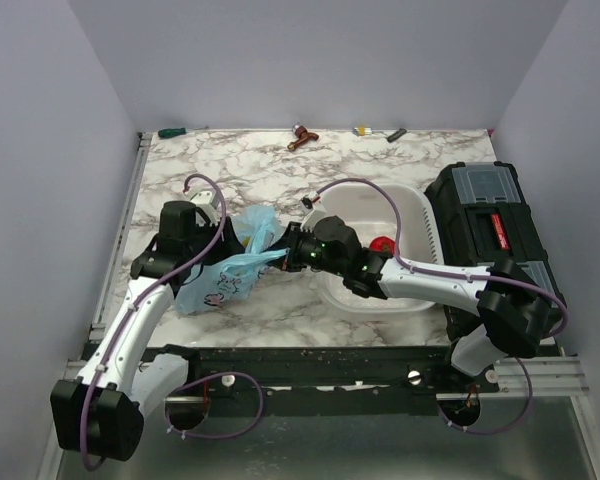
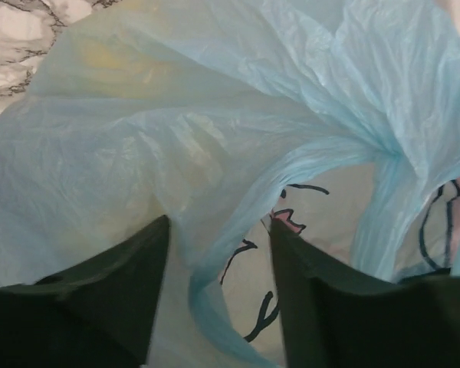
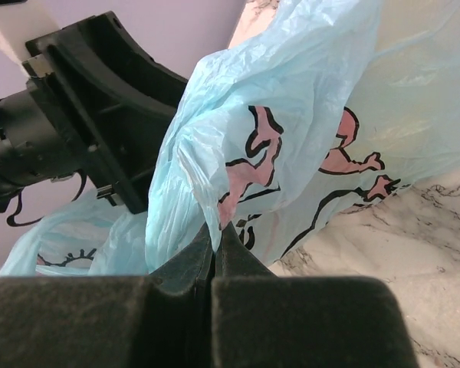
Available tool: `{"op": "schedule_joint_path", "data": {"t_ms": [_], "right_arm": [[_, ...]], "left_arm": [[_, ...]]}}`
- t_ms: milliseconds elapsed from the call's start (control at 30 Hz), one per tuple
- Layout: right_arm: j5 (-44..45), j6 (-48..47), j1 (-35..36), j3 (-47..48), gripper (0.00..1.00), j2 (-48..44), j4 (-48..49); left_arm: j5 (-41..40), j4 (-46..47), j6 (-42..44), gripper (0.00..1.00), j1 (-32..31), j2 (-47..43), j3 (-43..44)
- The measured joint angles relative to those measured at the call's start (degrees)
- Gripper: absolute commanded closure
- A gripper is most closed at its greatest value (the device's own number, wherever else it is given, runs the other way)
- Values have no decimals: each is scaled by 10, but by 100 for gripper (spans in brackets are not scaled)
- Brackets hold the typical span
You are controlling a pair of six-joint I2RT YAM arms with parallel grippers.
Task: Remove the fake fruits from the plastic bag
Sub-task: Adjust the plastic bag at the center of the board.
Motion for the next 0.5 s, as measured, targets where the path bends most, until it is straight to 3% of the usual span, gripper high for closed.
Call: {"op": "schedule_joint_path", "data": {"t_ms": [100,267,500], "right_arm": [[0,-2,0,0,99,0,0],[10,-13,0,0,99,0,-7],[86,-36,0,19,99,2,-81]], "left_arm": [[-4,-16,7,84,0,19,8],[-42,-17,8,100,0,-28,17],[-181,6,-26,100,0,-101,76]]}}
